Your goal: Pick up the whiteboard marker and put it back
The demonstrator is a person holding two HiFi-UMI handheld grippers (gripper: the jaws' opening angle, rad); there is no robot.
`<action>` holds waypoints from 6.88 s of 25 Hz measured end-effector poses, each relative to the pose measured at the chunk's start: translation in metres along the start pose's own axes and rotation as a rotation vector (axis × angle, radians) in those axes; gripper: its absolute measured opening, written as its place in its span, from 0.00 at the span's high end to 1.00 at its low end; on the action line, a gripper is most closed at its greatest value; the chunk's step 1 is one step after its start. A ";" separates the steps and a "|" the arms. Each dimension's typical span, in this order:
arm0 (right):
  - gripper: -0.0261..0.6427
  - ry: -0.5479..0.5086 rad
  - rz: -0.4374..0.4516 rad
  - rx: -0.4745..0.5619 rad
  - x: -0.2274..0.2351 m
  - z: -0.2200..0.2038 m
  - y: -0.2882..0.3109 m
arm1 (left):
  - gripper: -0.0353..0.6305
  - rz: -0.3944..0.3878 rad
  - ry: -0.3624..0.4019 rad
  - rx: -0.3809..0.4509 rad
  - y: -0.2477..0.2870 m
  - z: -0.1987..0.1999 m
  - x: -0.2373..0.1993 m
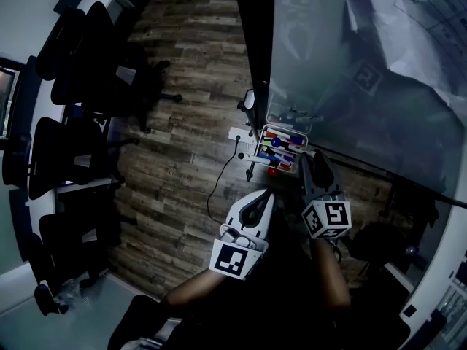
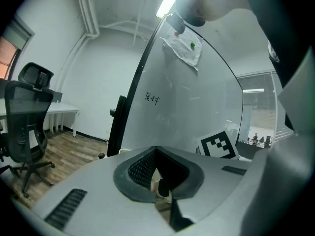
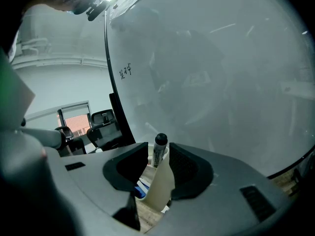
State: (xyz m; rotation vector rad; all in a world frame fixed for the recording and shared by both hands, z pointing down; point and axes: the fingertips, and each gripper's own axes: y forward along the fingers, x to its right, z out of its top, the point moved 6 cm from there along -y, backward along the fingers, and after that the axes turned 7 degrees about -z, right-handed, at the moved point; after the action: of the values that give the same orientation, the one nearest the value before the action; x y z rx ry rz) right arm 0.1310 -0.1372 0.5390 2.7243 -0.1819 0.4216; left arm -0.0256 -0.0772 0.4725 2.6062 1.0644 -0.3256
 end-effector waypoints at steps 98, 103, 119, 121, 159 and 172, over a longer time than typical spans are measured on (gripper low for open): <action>0.84 -0.126 -0.074 0.296 -0.073 0.032 -0.198 | 0.94 -0.088 0.192 0.174 -0.098 0.028 0.051; 0.84 -0.123 -0.077 0.297 -0.076 0.031 -0.199 | 0.93 -0.091 0.191 0.171 -0.101 0.028 0.051; 0.84 -0.123 -0.122 0.310 -0.098 0.024 -0.211 | 0.93 -0.126 0.182 0.163 -0.127 0.028 0.043; 0.84 -0.126 -0.126 0.312 -0.100 0.023 -0.211 | 0.93 -0.129 0.189 0.162 -0.128 0.030 0.041; 0.84 -0.086 -0.077 0.215 -0.043 0.043 -0.102 | 0.94 -0.104 0.163 0.086 -0.012 0.037 0.008; 0.84 -0.062 -0.081 0.189 -0.033 0.047 -0.067 | 0.94 -0.116 0.153 0.055 0.011 0.039 -0.007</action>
State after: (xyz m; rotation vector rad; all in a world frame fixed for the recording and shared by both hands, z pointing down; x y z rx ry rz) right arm 0.1245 -0.0913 0.4638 2.9200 -0.0494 0.3468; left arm -0.0263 -0.1033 0.4406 2.6587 1.2785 -0.1866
